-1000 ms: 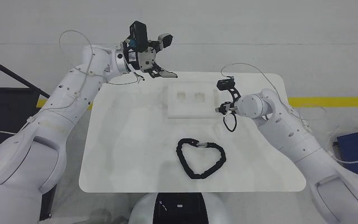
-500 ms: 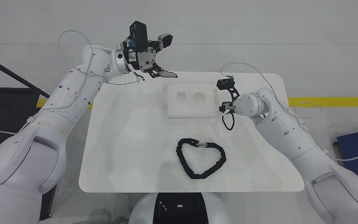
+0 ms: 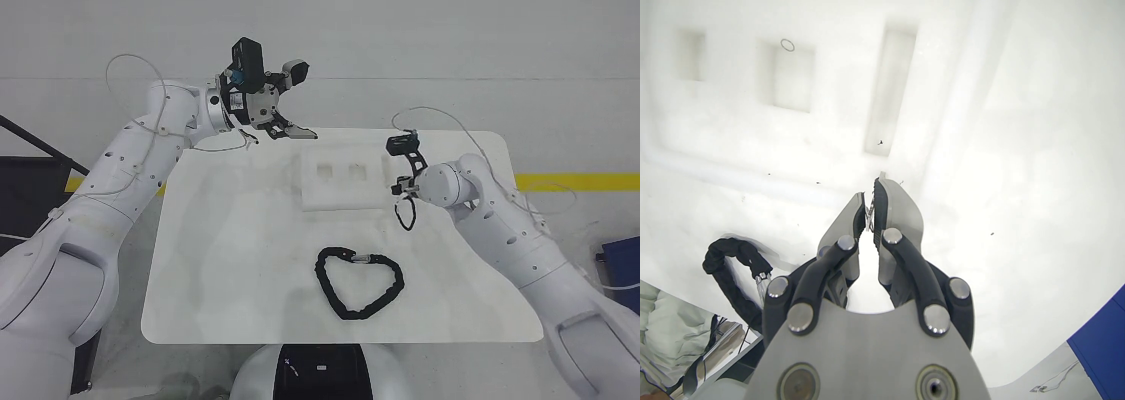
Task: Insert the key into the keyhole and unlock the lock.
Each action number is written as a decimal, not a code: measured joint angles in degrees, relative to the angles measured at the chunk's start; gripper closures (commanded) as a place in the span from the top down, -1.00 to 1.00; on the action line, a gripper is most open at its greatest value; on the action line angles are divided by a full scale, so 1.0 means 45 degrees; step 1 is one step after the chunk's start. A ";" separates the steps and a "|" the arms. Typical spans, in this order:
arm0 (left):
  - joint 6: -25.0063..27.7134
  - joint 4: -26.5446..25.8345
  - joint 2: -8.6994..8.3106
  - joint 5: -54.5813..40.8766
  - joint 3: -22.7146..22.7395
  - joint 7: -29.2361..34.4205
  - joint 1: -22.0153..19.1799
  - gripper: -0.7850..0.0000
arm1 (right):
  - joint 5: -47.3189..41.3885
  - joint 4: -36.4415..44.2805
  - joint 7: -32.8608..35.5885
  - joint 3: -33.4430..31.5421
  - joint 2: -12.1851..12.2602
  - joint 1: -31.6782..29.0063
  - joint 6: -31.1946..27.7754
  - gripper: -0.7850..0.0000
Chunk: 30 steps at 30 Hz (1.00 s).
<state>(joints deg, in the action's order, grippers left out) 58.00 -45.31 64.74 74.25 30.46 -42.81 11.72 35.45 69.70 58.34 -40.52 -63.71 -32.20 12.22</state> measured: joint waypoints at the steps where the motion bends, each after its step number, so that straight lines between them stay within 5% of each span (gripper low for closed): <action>1: 0.0000 0.0000 0.0000 0.0000 0.0000 0.0000 0.0000 1.00 | 0.0084 0.0201 0.0028 -0.0152 0.0056 -0.0087 0.0003 -1.00; 9: 0.0000 0.0000 0.0000 0.0000 0.0000 0.0000 0.0000 1.00 | -0.0225 0.1753 0.0186 -0.1780 0.0605 -0.1075 -0.0993 -1.00; 30: 0.0000 0.0000 0.0000 0.0000 0.0000 0.0000 0.0000 1.00 | -0.5514 0.4216 0.0360 -0.8227 0.2113 -0.5302 -0.7346 -1.00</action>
<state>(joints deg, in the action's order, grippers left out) 58.00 -45.31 64.74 74.25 30.46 -42.81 11.72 10.63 88.67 59.95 -77.54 -54.21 -56.06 -20.84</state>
